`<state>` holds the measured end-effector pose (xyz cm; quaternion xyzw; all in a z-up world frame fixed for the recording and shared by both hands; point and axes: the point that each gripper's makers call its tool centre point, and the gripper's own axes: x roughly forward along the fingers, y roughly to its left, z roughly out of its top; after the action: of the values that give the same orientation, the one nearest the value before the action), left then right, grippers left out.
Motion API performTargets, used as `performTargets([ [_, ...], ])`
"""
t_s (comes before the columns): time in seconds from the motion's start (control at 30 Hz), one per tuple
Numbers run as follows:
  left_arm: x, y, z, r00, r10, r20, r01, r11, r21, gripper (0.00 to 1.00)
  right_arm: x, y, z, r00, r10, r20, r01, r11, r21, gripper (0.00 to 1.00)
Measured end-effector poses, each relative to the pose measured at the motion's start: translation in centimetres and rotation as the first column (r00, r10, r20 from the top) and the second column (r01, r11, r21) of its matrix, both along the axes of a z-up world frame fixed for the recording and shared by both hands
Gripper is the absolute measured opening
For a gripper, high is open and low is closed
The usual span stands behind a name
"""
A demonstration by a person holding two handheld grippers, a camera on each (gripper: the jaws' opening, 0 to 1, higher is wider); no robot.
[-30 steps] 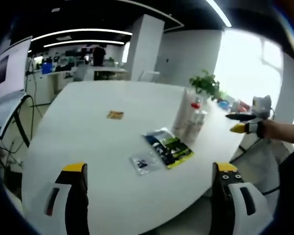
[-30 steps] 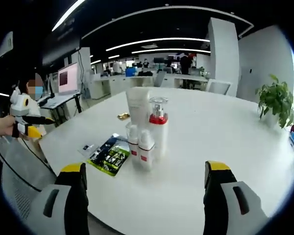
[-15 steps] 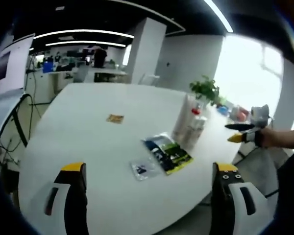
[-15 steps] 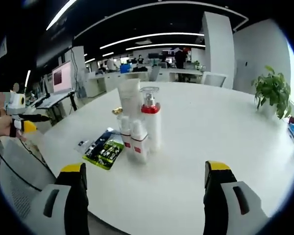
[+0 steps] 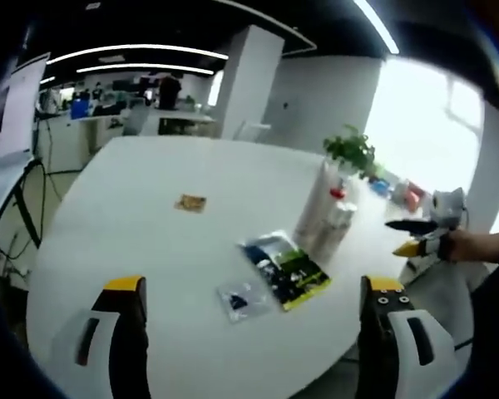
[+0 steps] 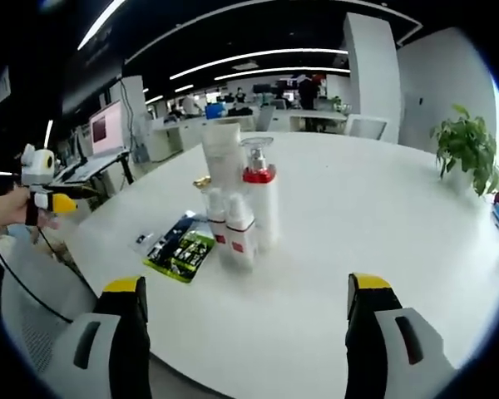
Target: Arrange the skincare products in the storage area until every visible bottle or jar stands upright without overlapping.
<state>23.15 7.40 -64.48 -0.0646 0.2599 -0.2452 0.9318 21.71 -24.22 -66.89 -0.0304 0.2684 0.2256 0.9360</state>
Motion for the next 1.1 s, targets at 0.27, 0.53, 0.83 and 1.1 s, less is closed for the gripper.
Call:
performTargets([
  [0.27,2.1,-0.5,0.6,1.0,-0.03,-0.008,0.03,0.998,0.051,0.99,-0.1,0.3,-0.3,1.0,0.011,-0.01,-0.011,1.0,0.008,1.0],
  [0.53,4.6,-2.0,0.0,0.995,-0.079,-0.056,0.085,0.99,0.113,0.92,-0.4,1.0,-0.5,0.999,0.045,-0.022,-0.045,0.999,-0.028,1.0],
  [0.83,8.0,-2.7,-1.1,0.991,-0.102,-0.089,0.115,0.981,0.154,0.99,-0.4,0.7,-0.9,0.998,0.037,-0.042,-0.038,0.999,-0.01,1.0],
  [1.1,10.8,-3.1,-2.3,0.985,-0.117,-0.125,0.139,0.973,0.185,0.99,-0.4,0.6,-1.2,0.998,0.035,-0.061,-0.036,0.999,-0.006,1.0],
])
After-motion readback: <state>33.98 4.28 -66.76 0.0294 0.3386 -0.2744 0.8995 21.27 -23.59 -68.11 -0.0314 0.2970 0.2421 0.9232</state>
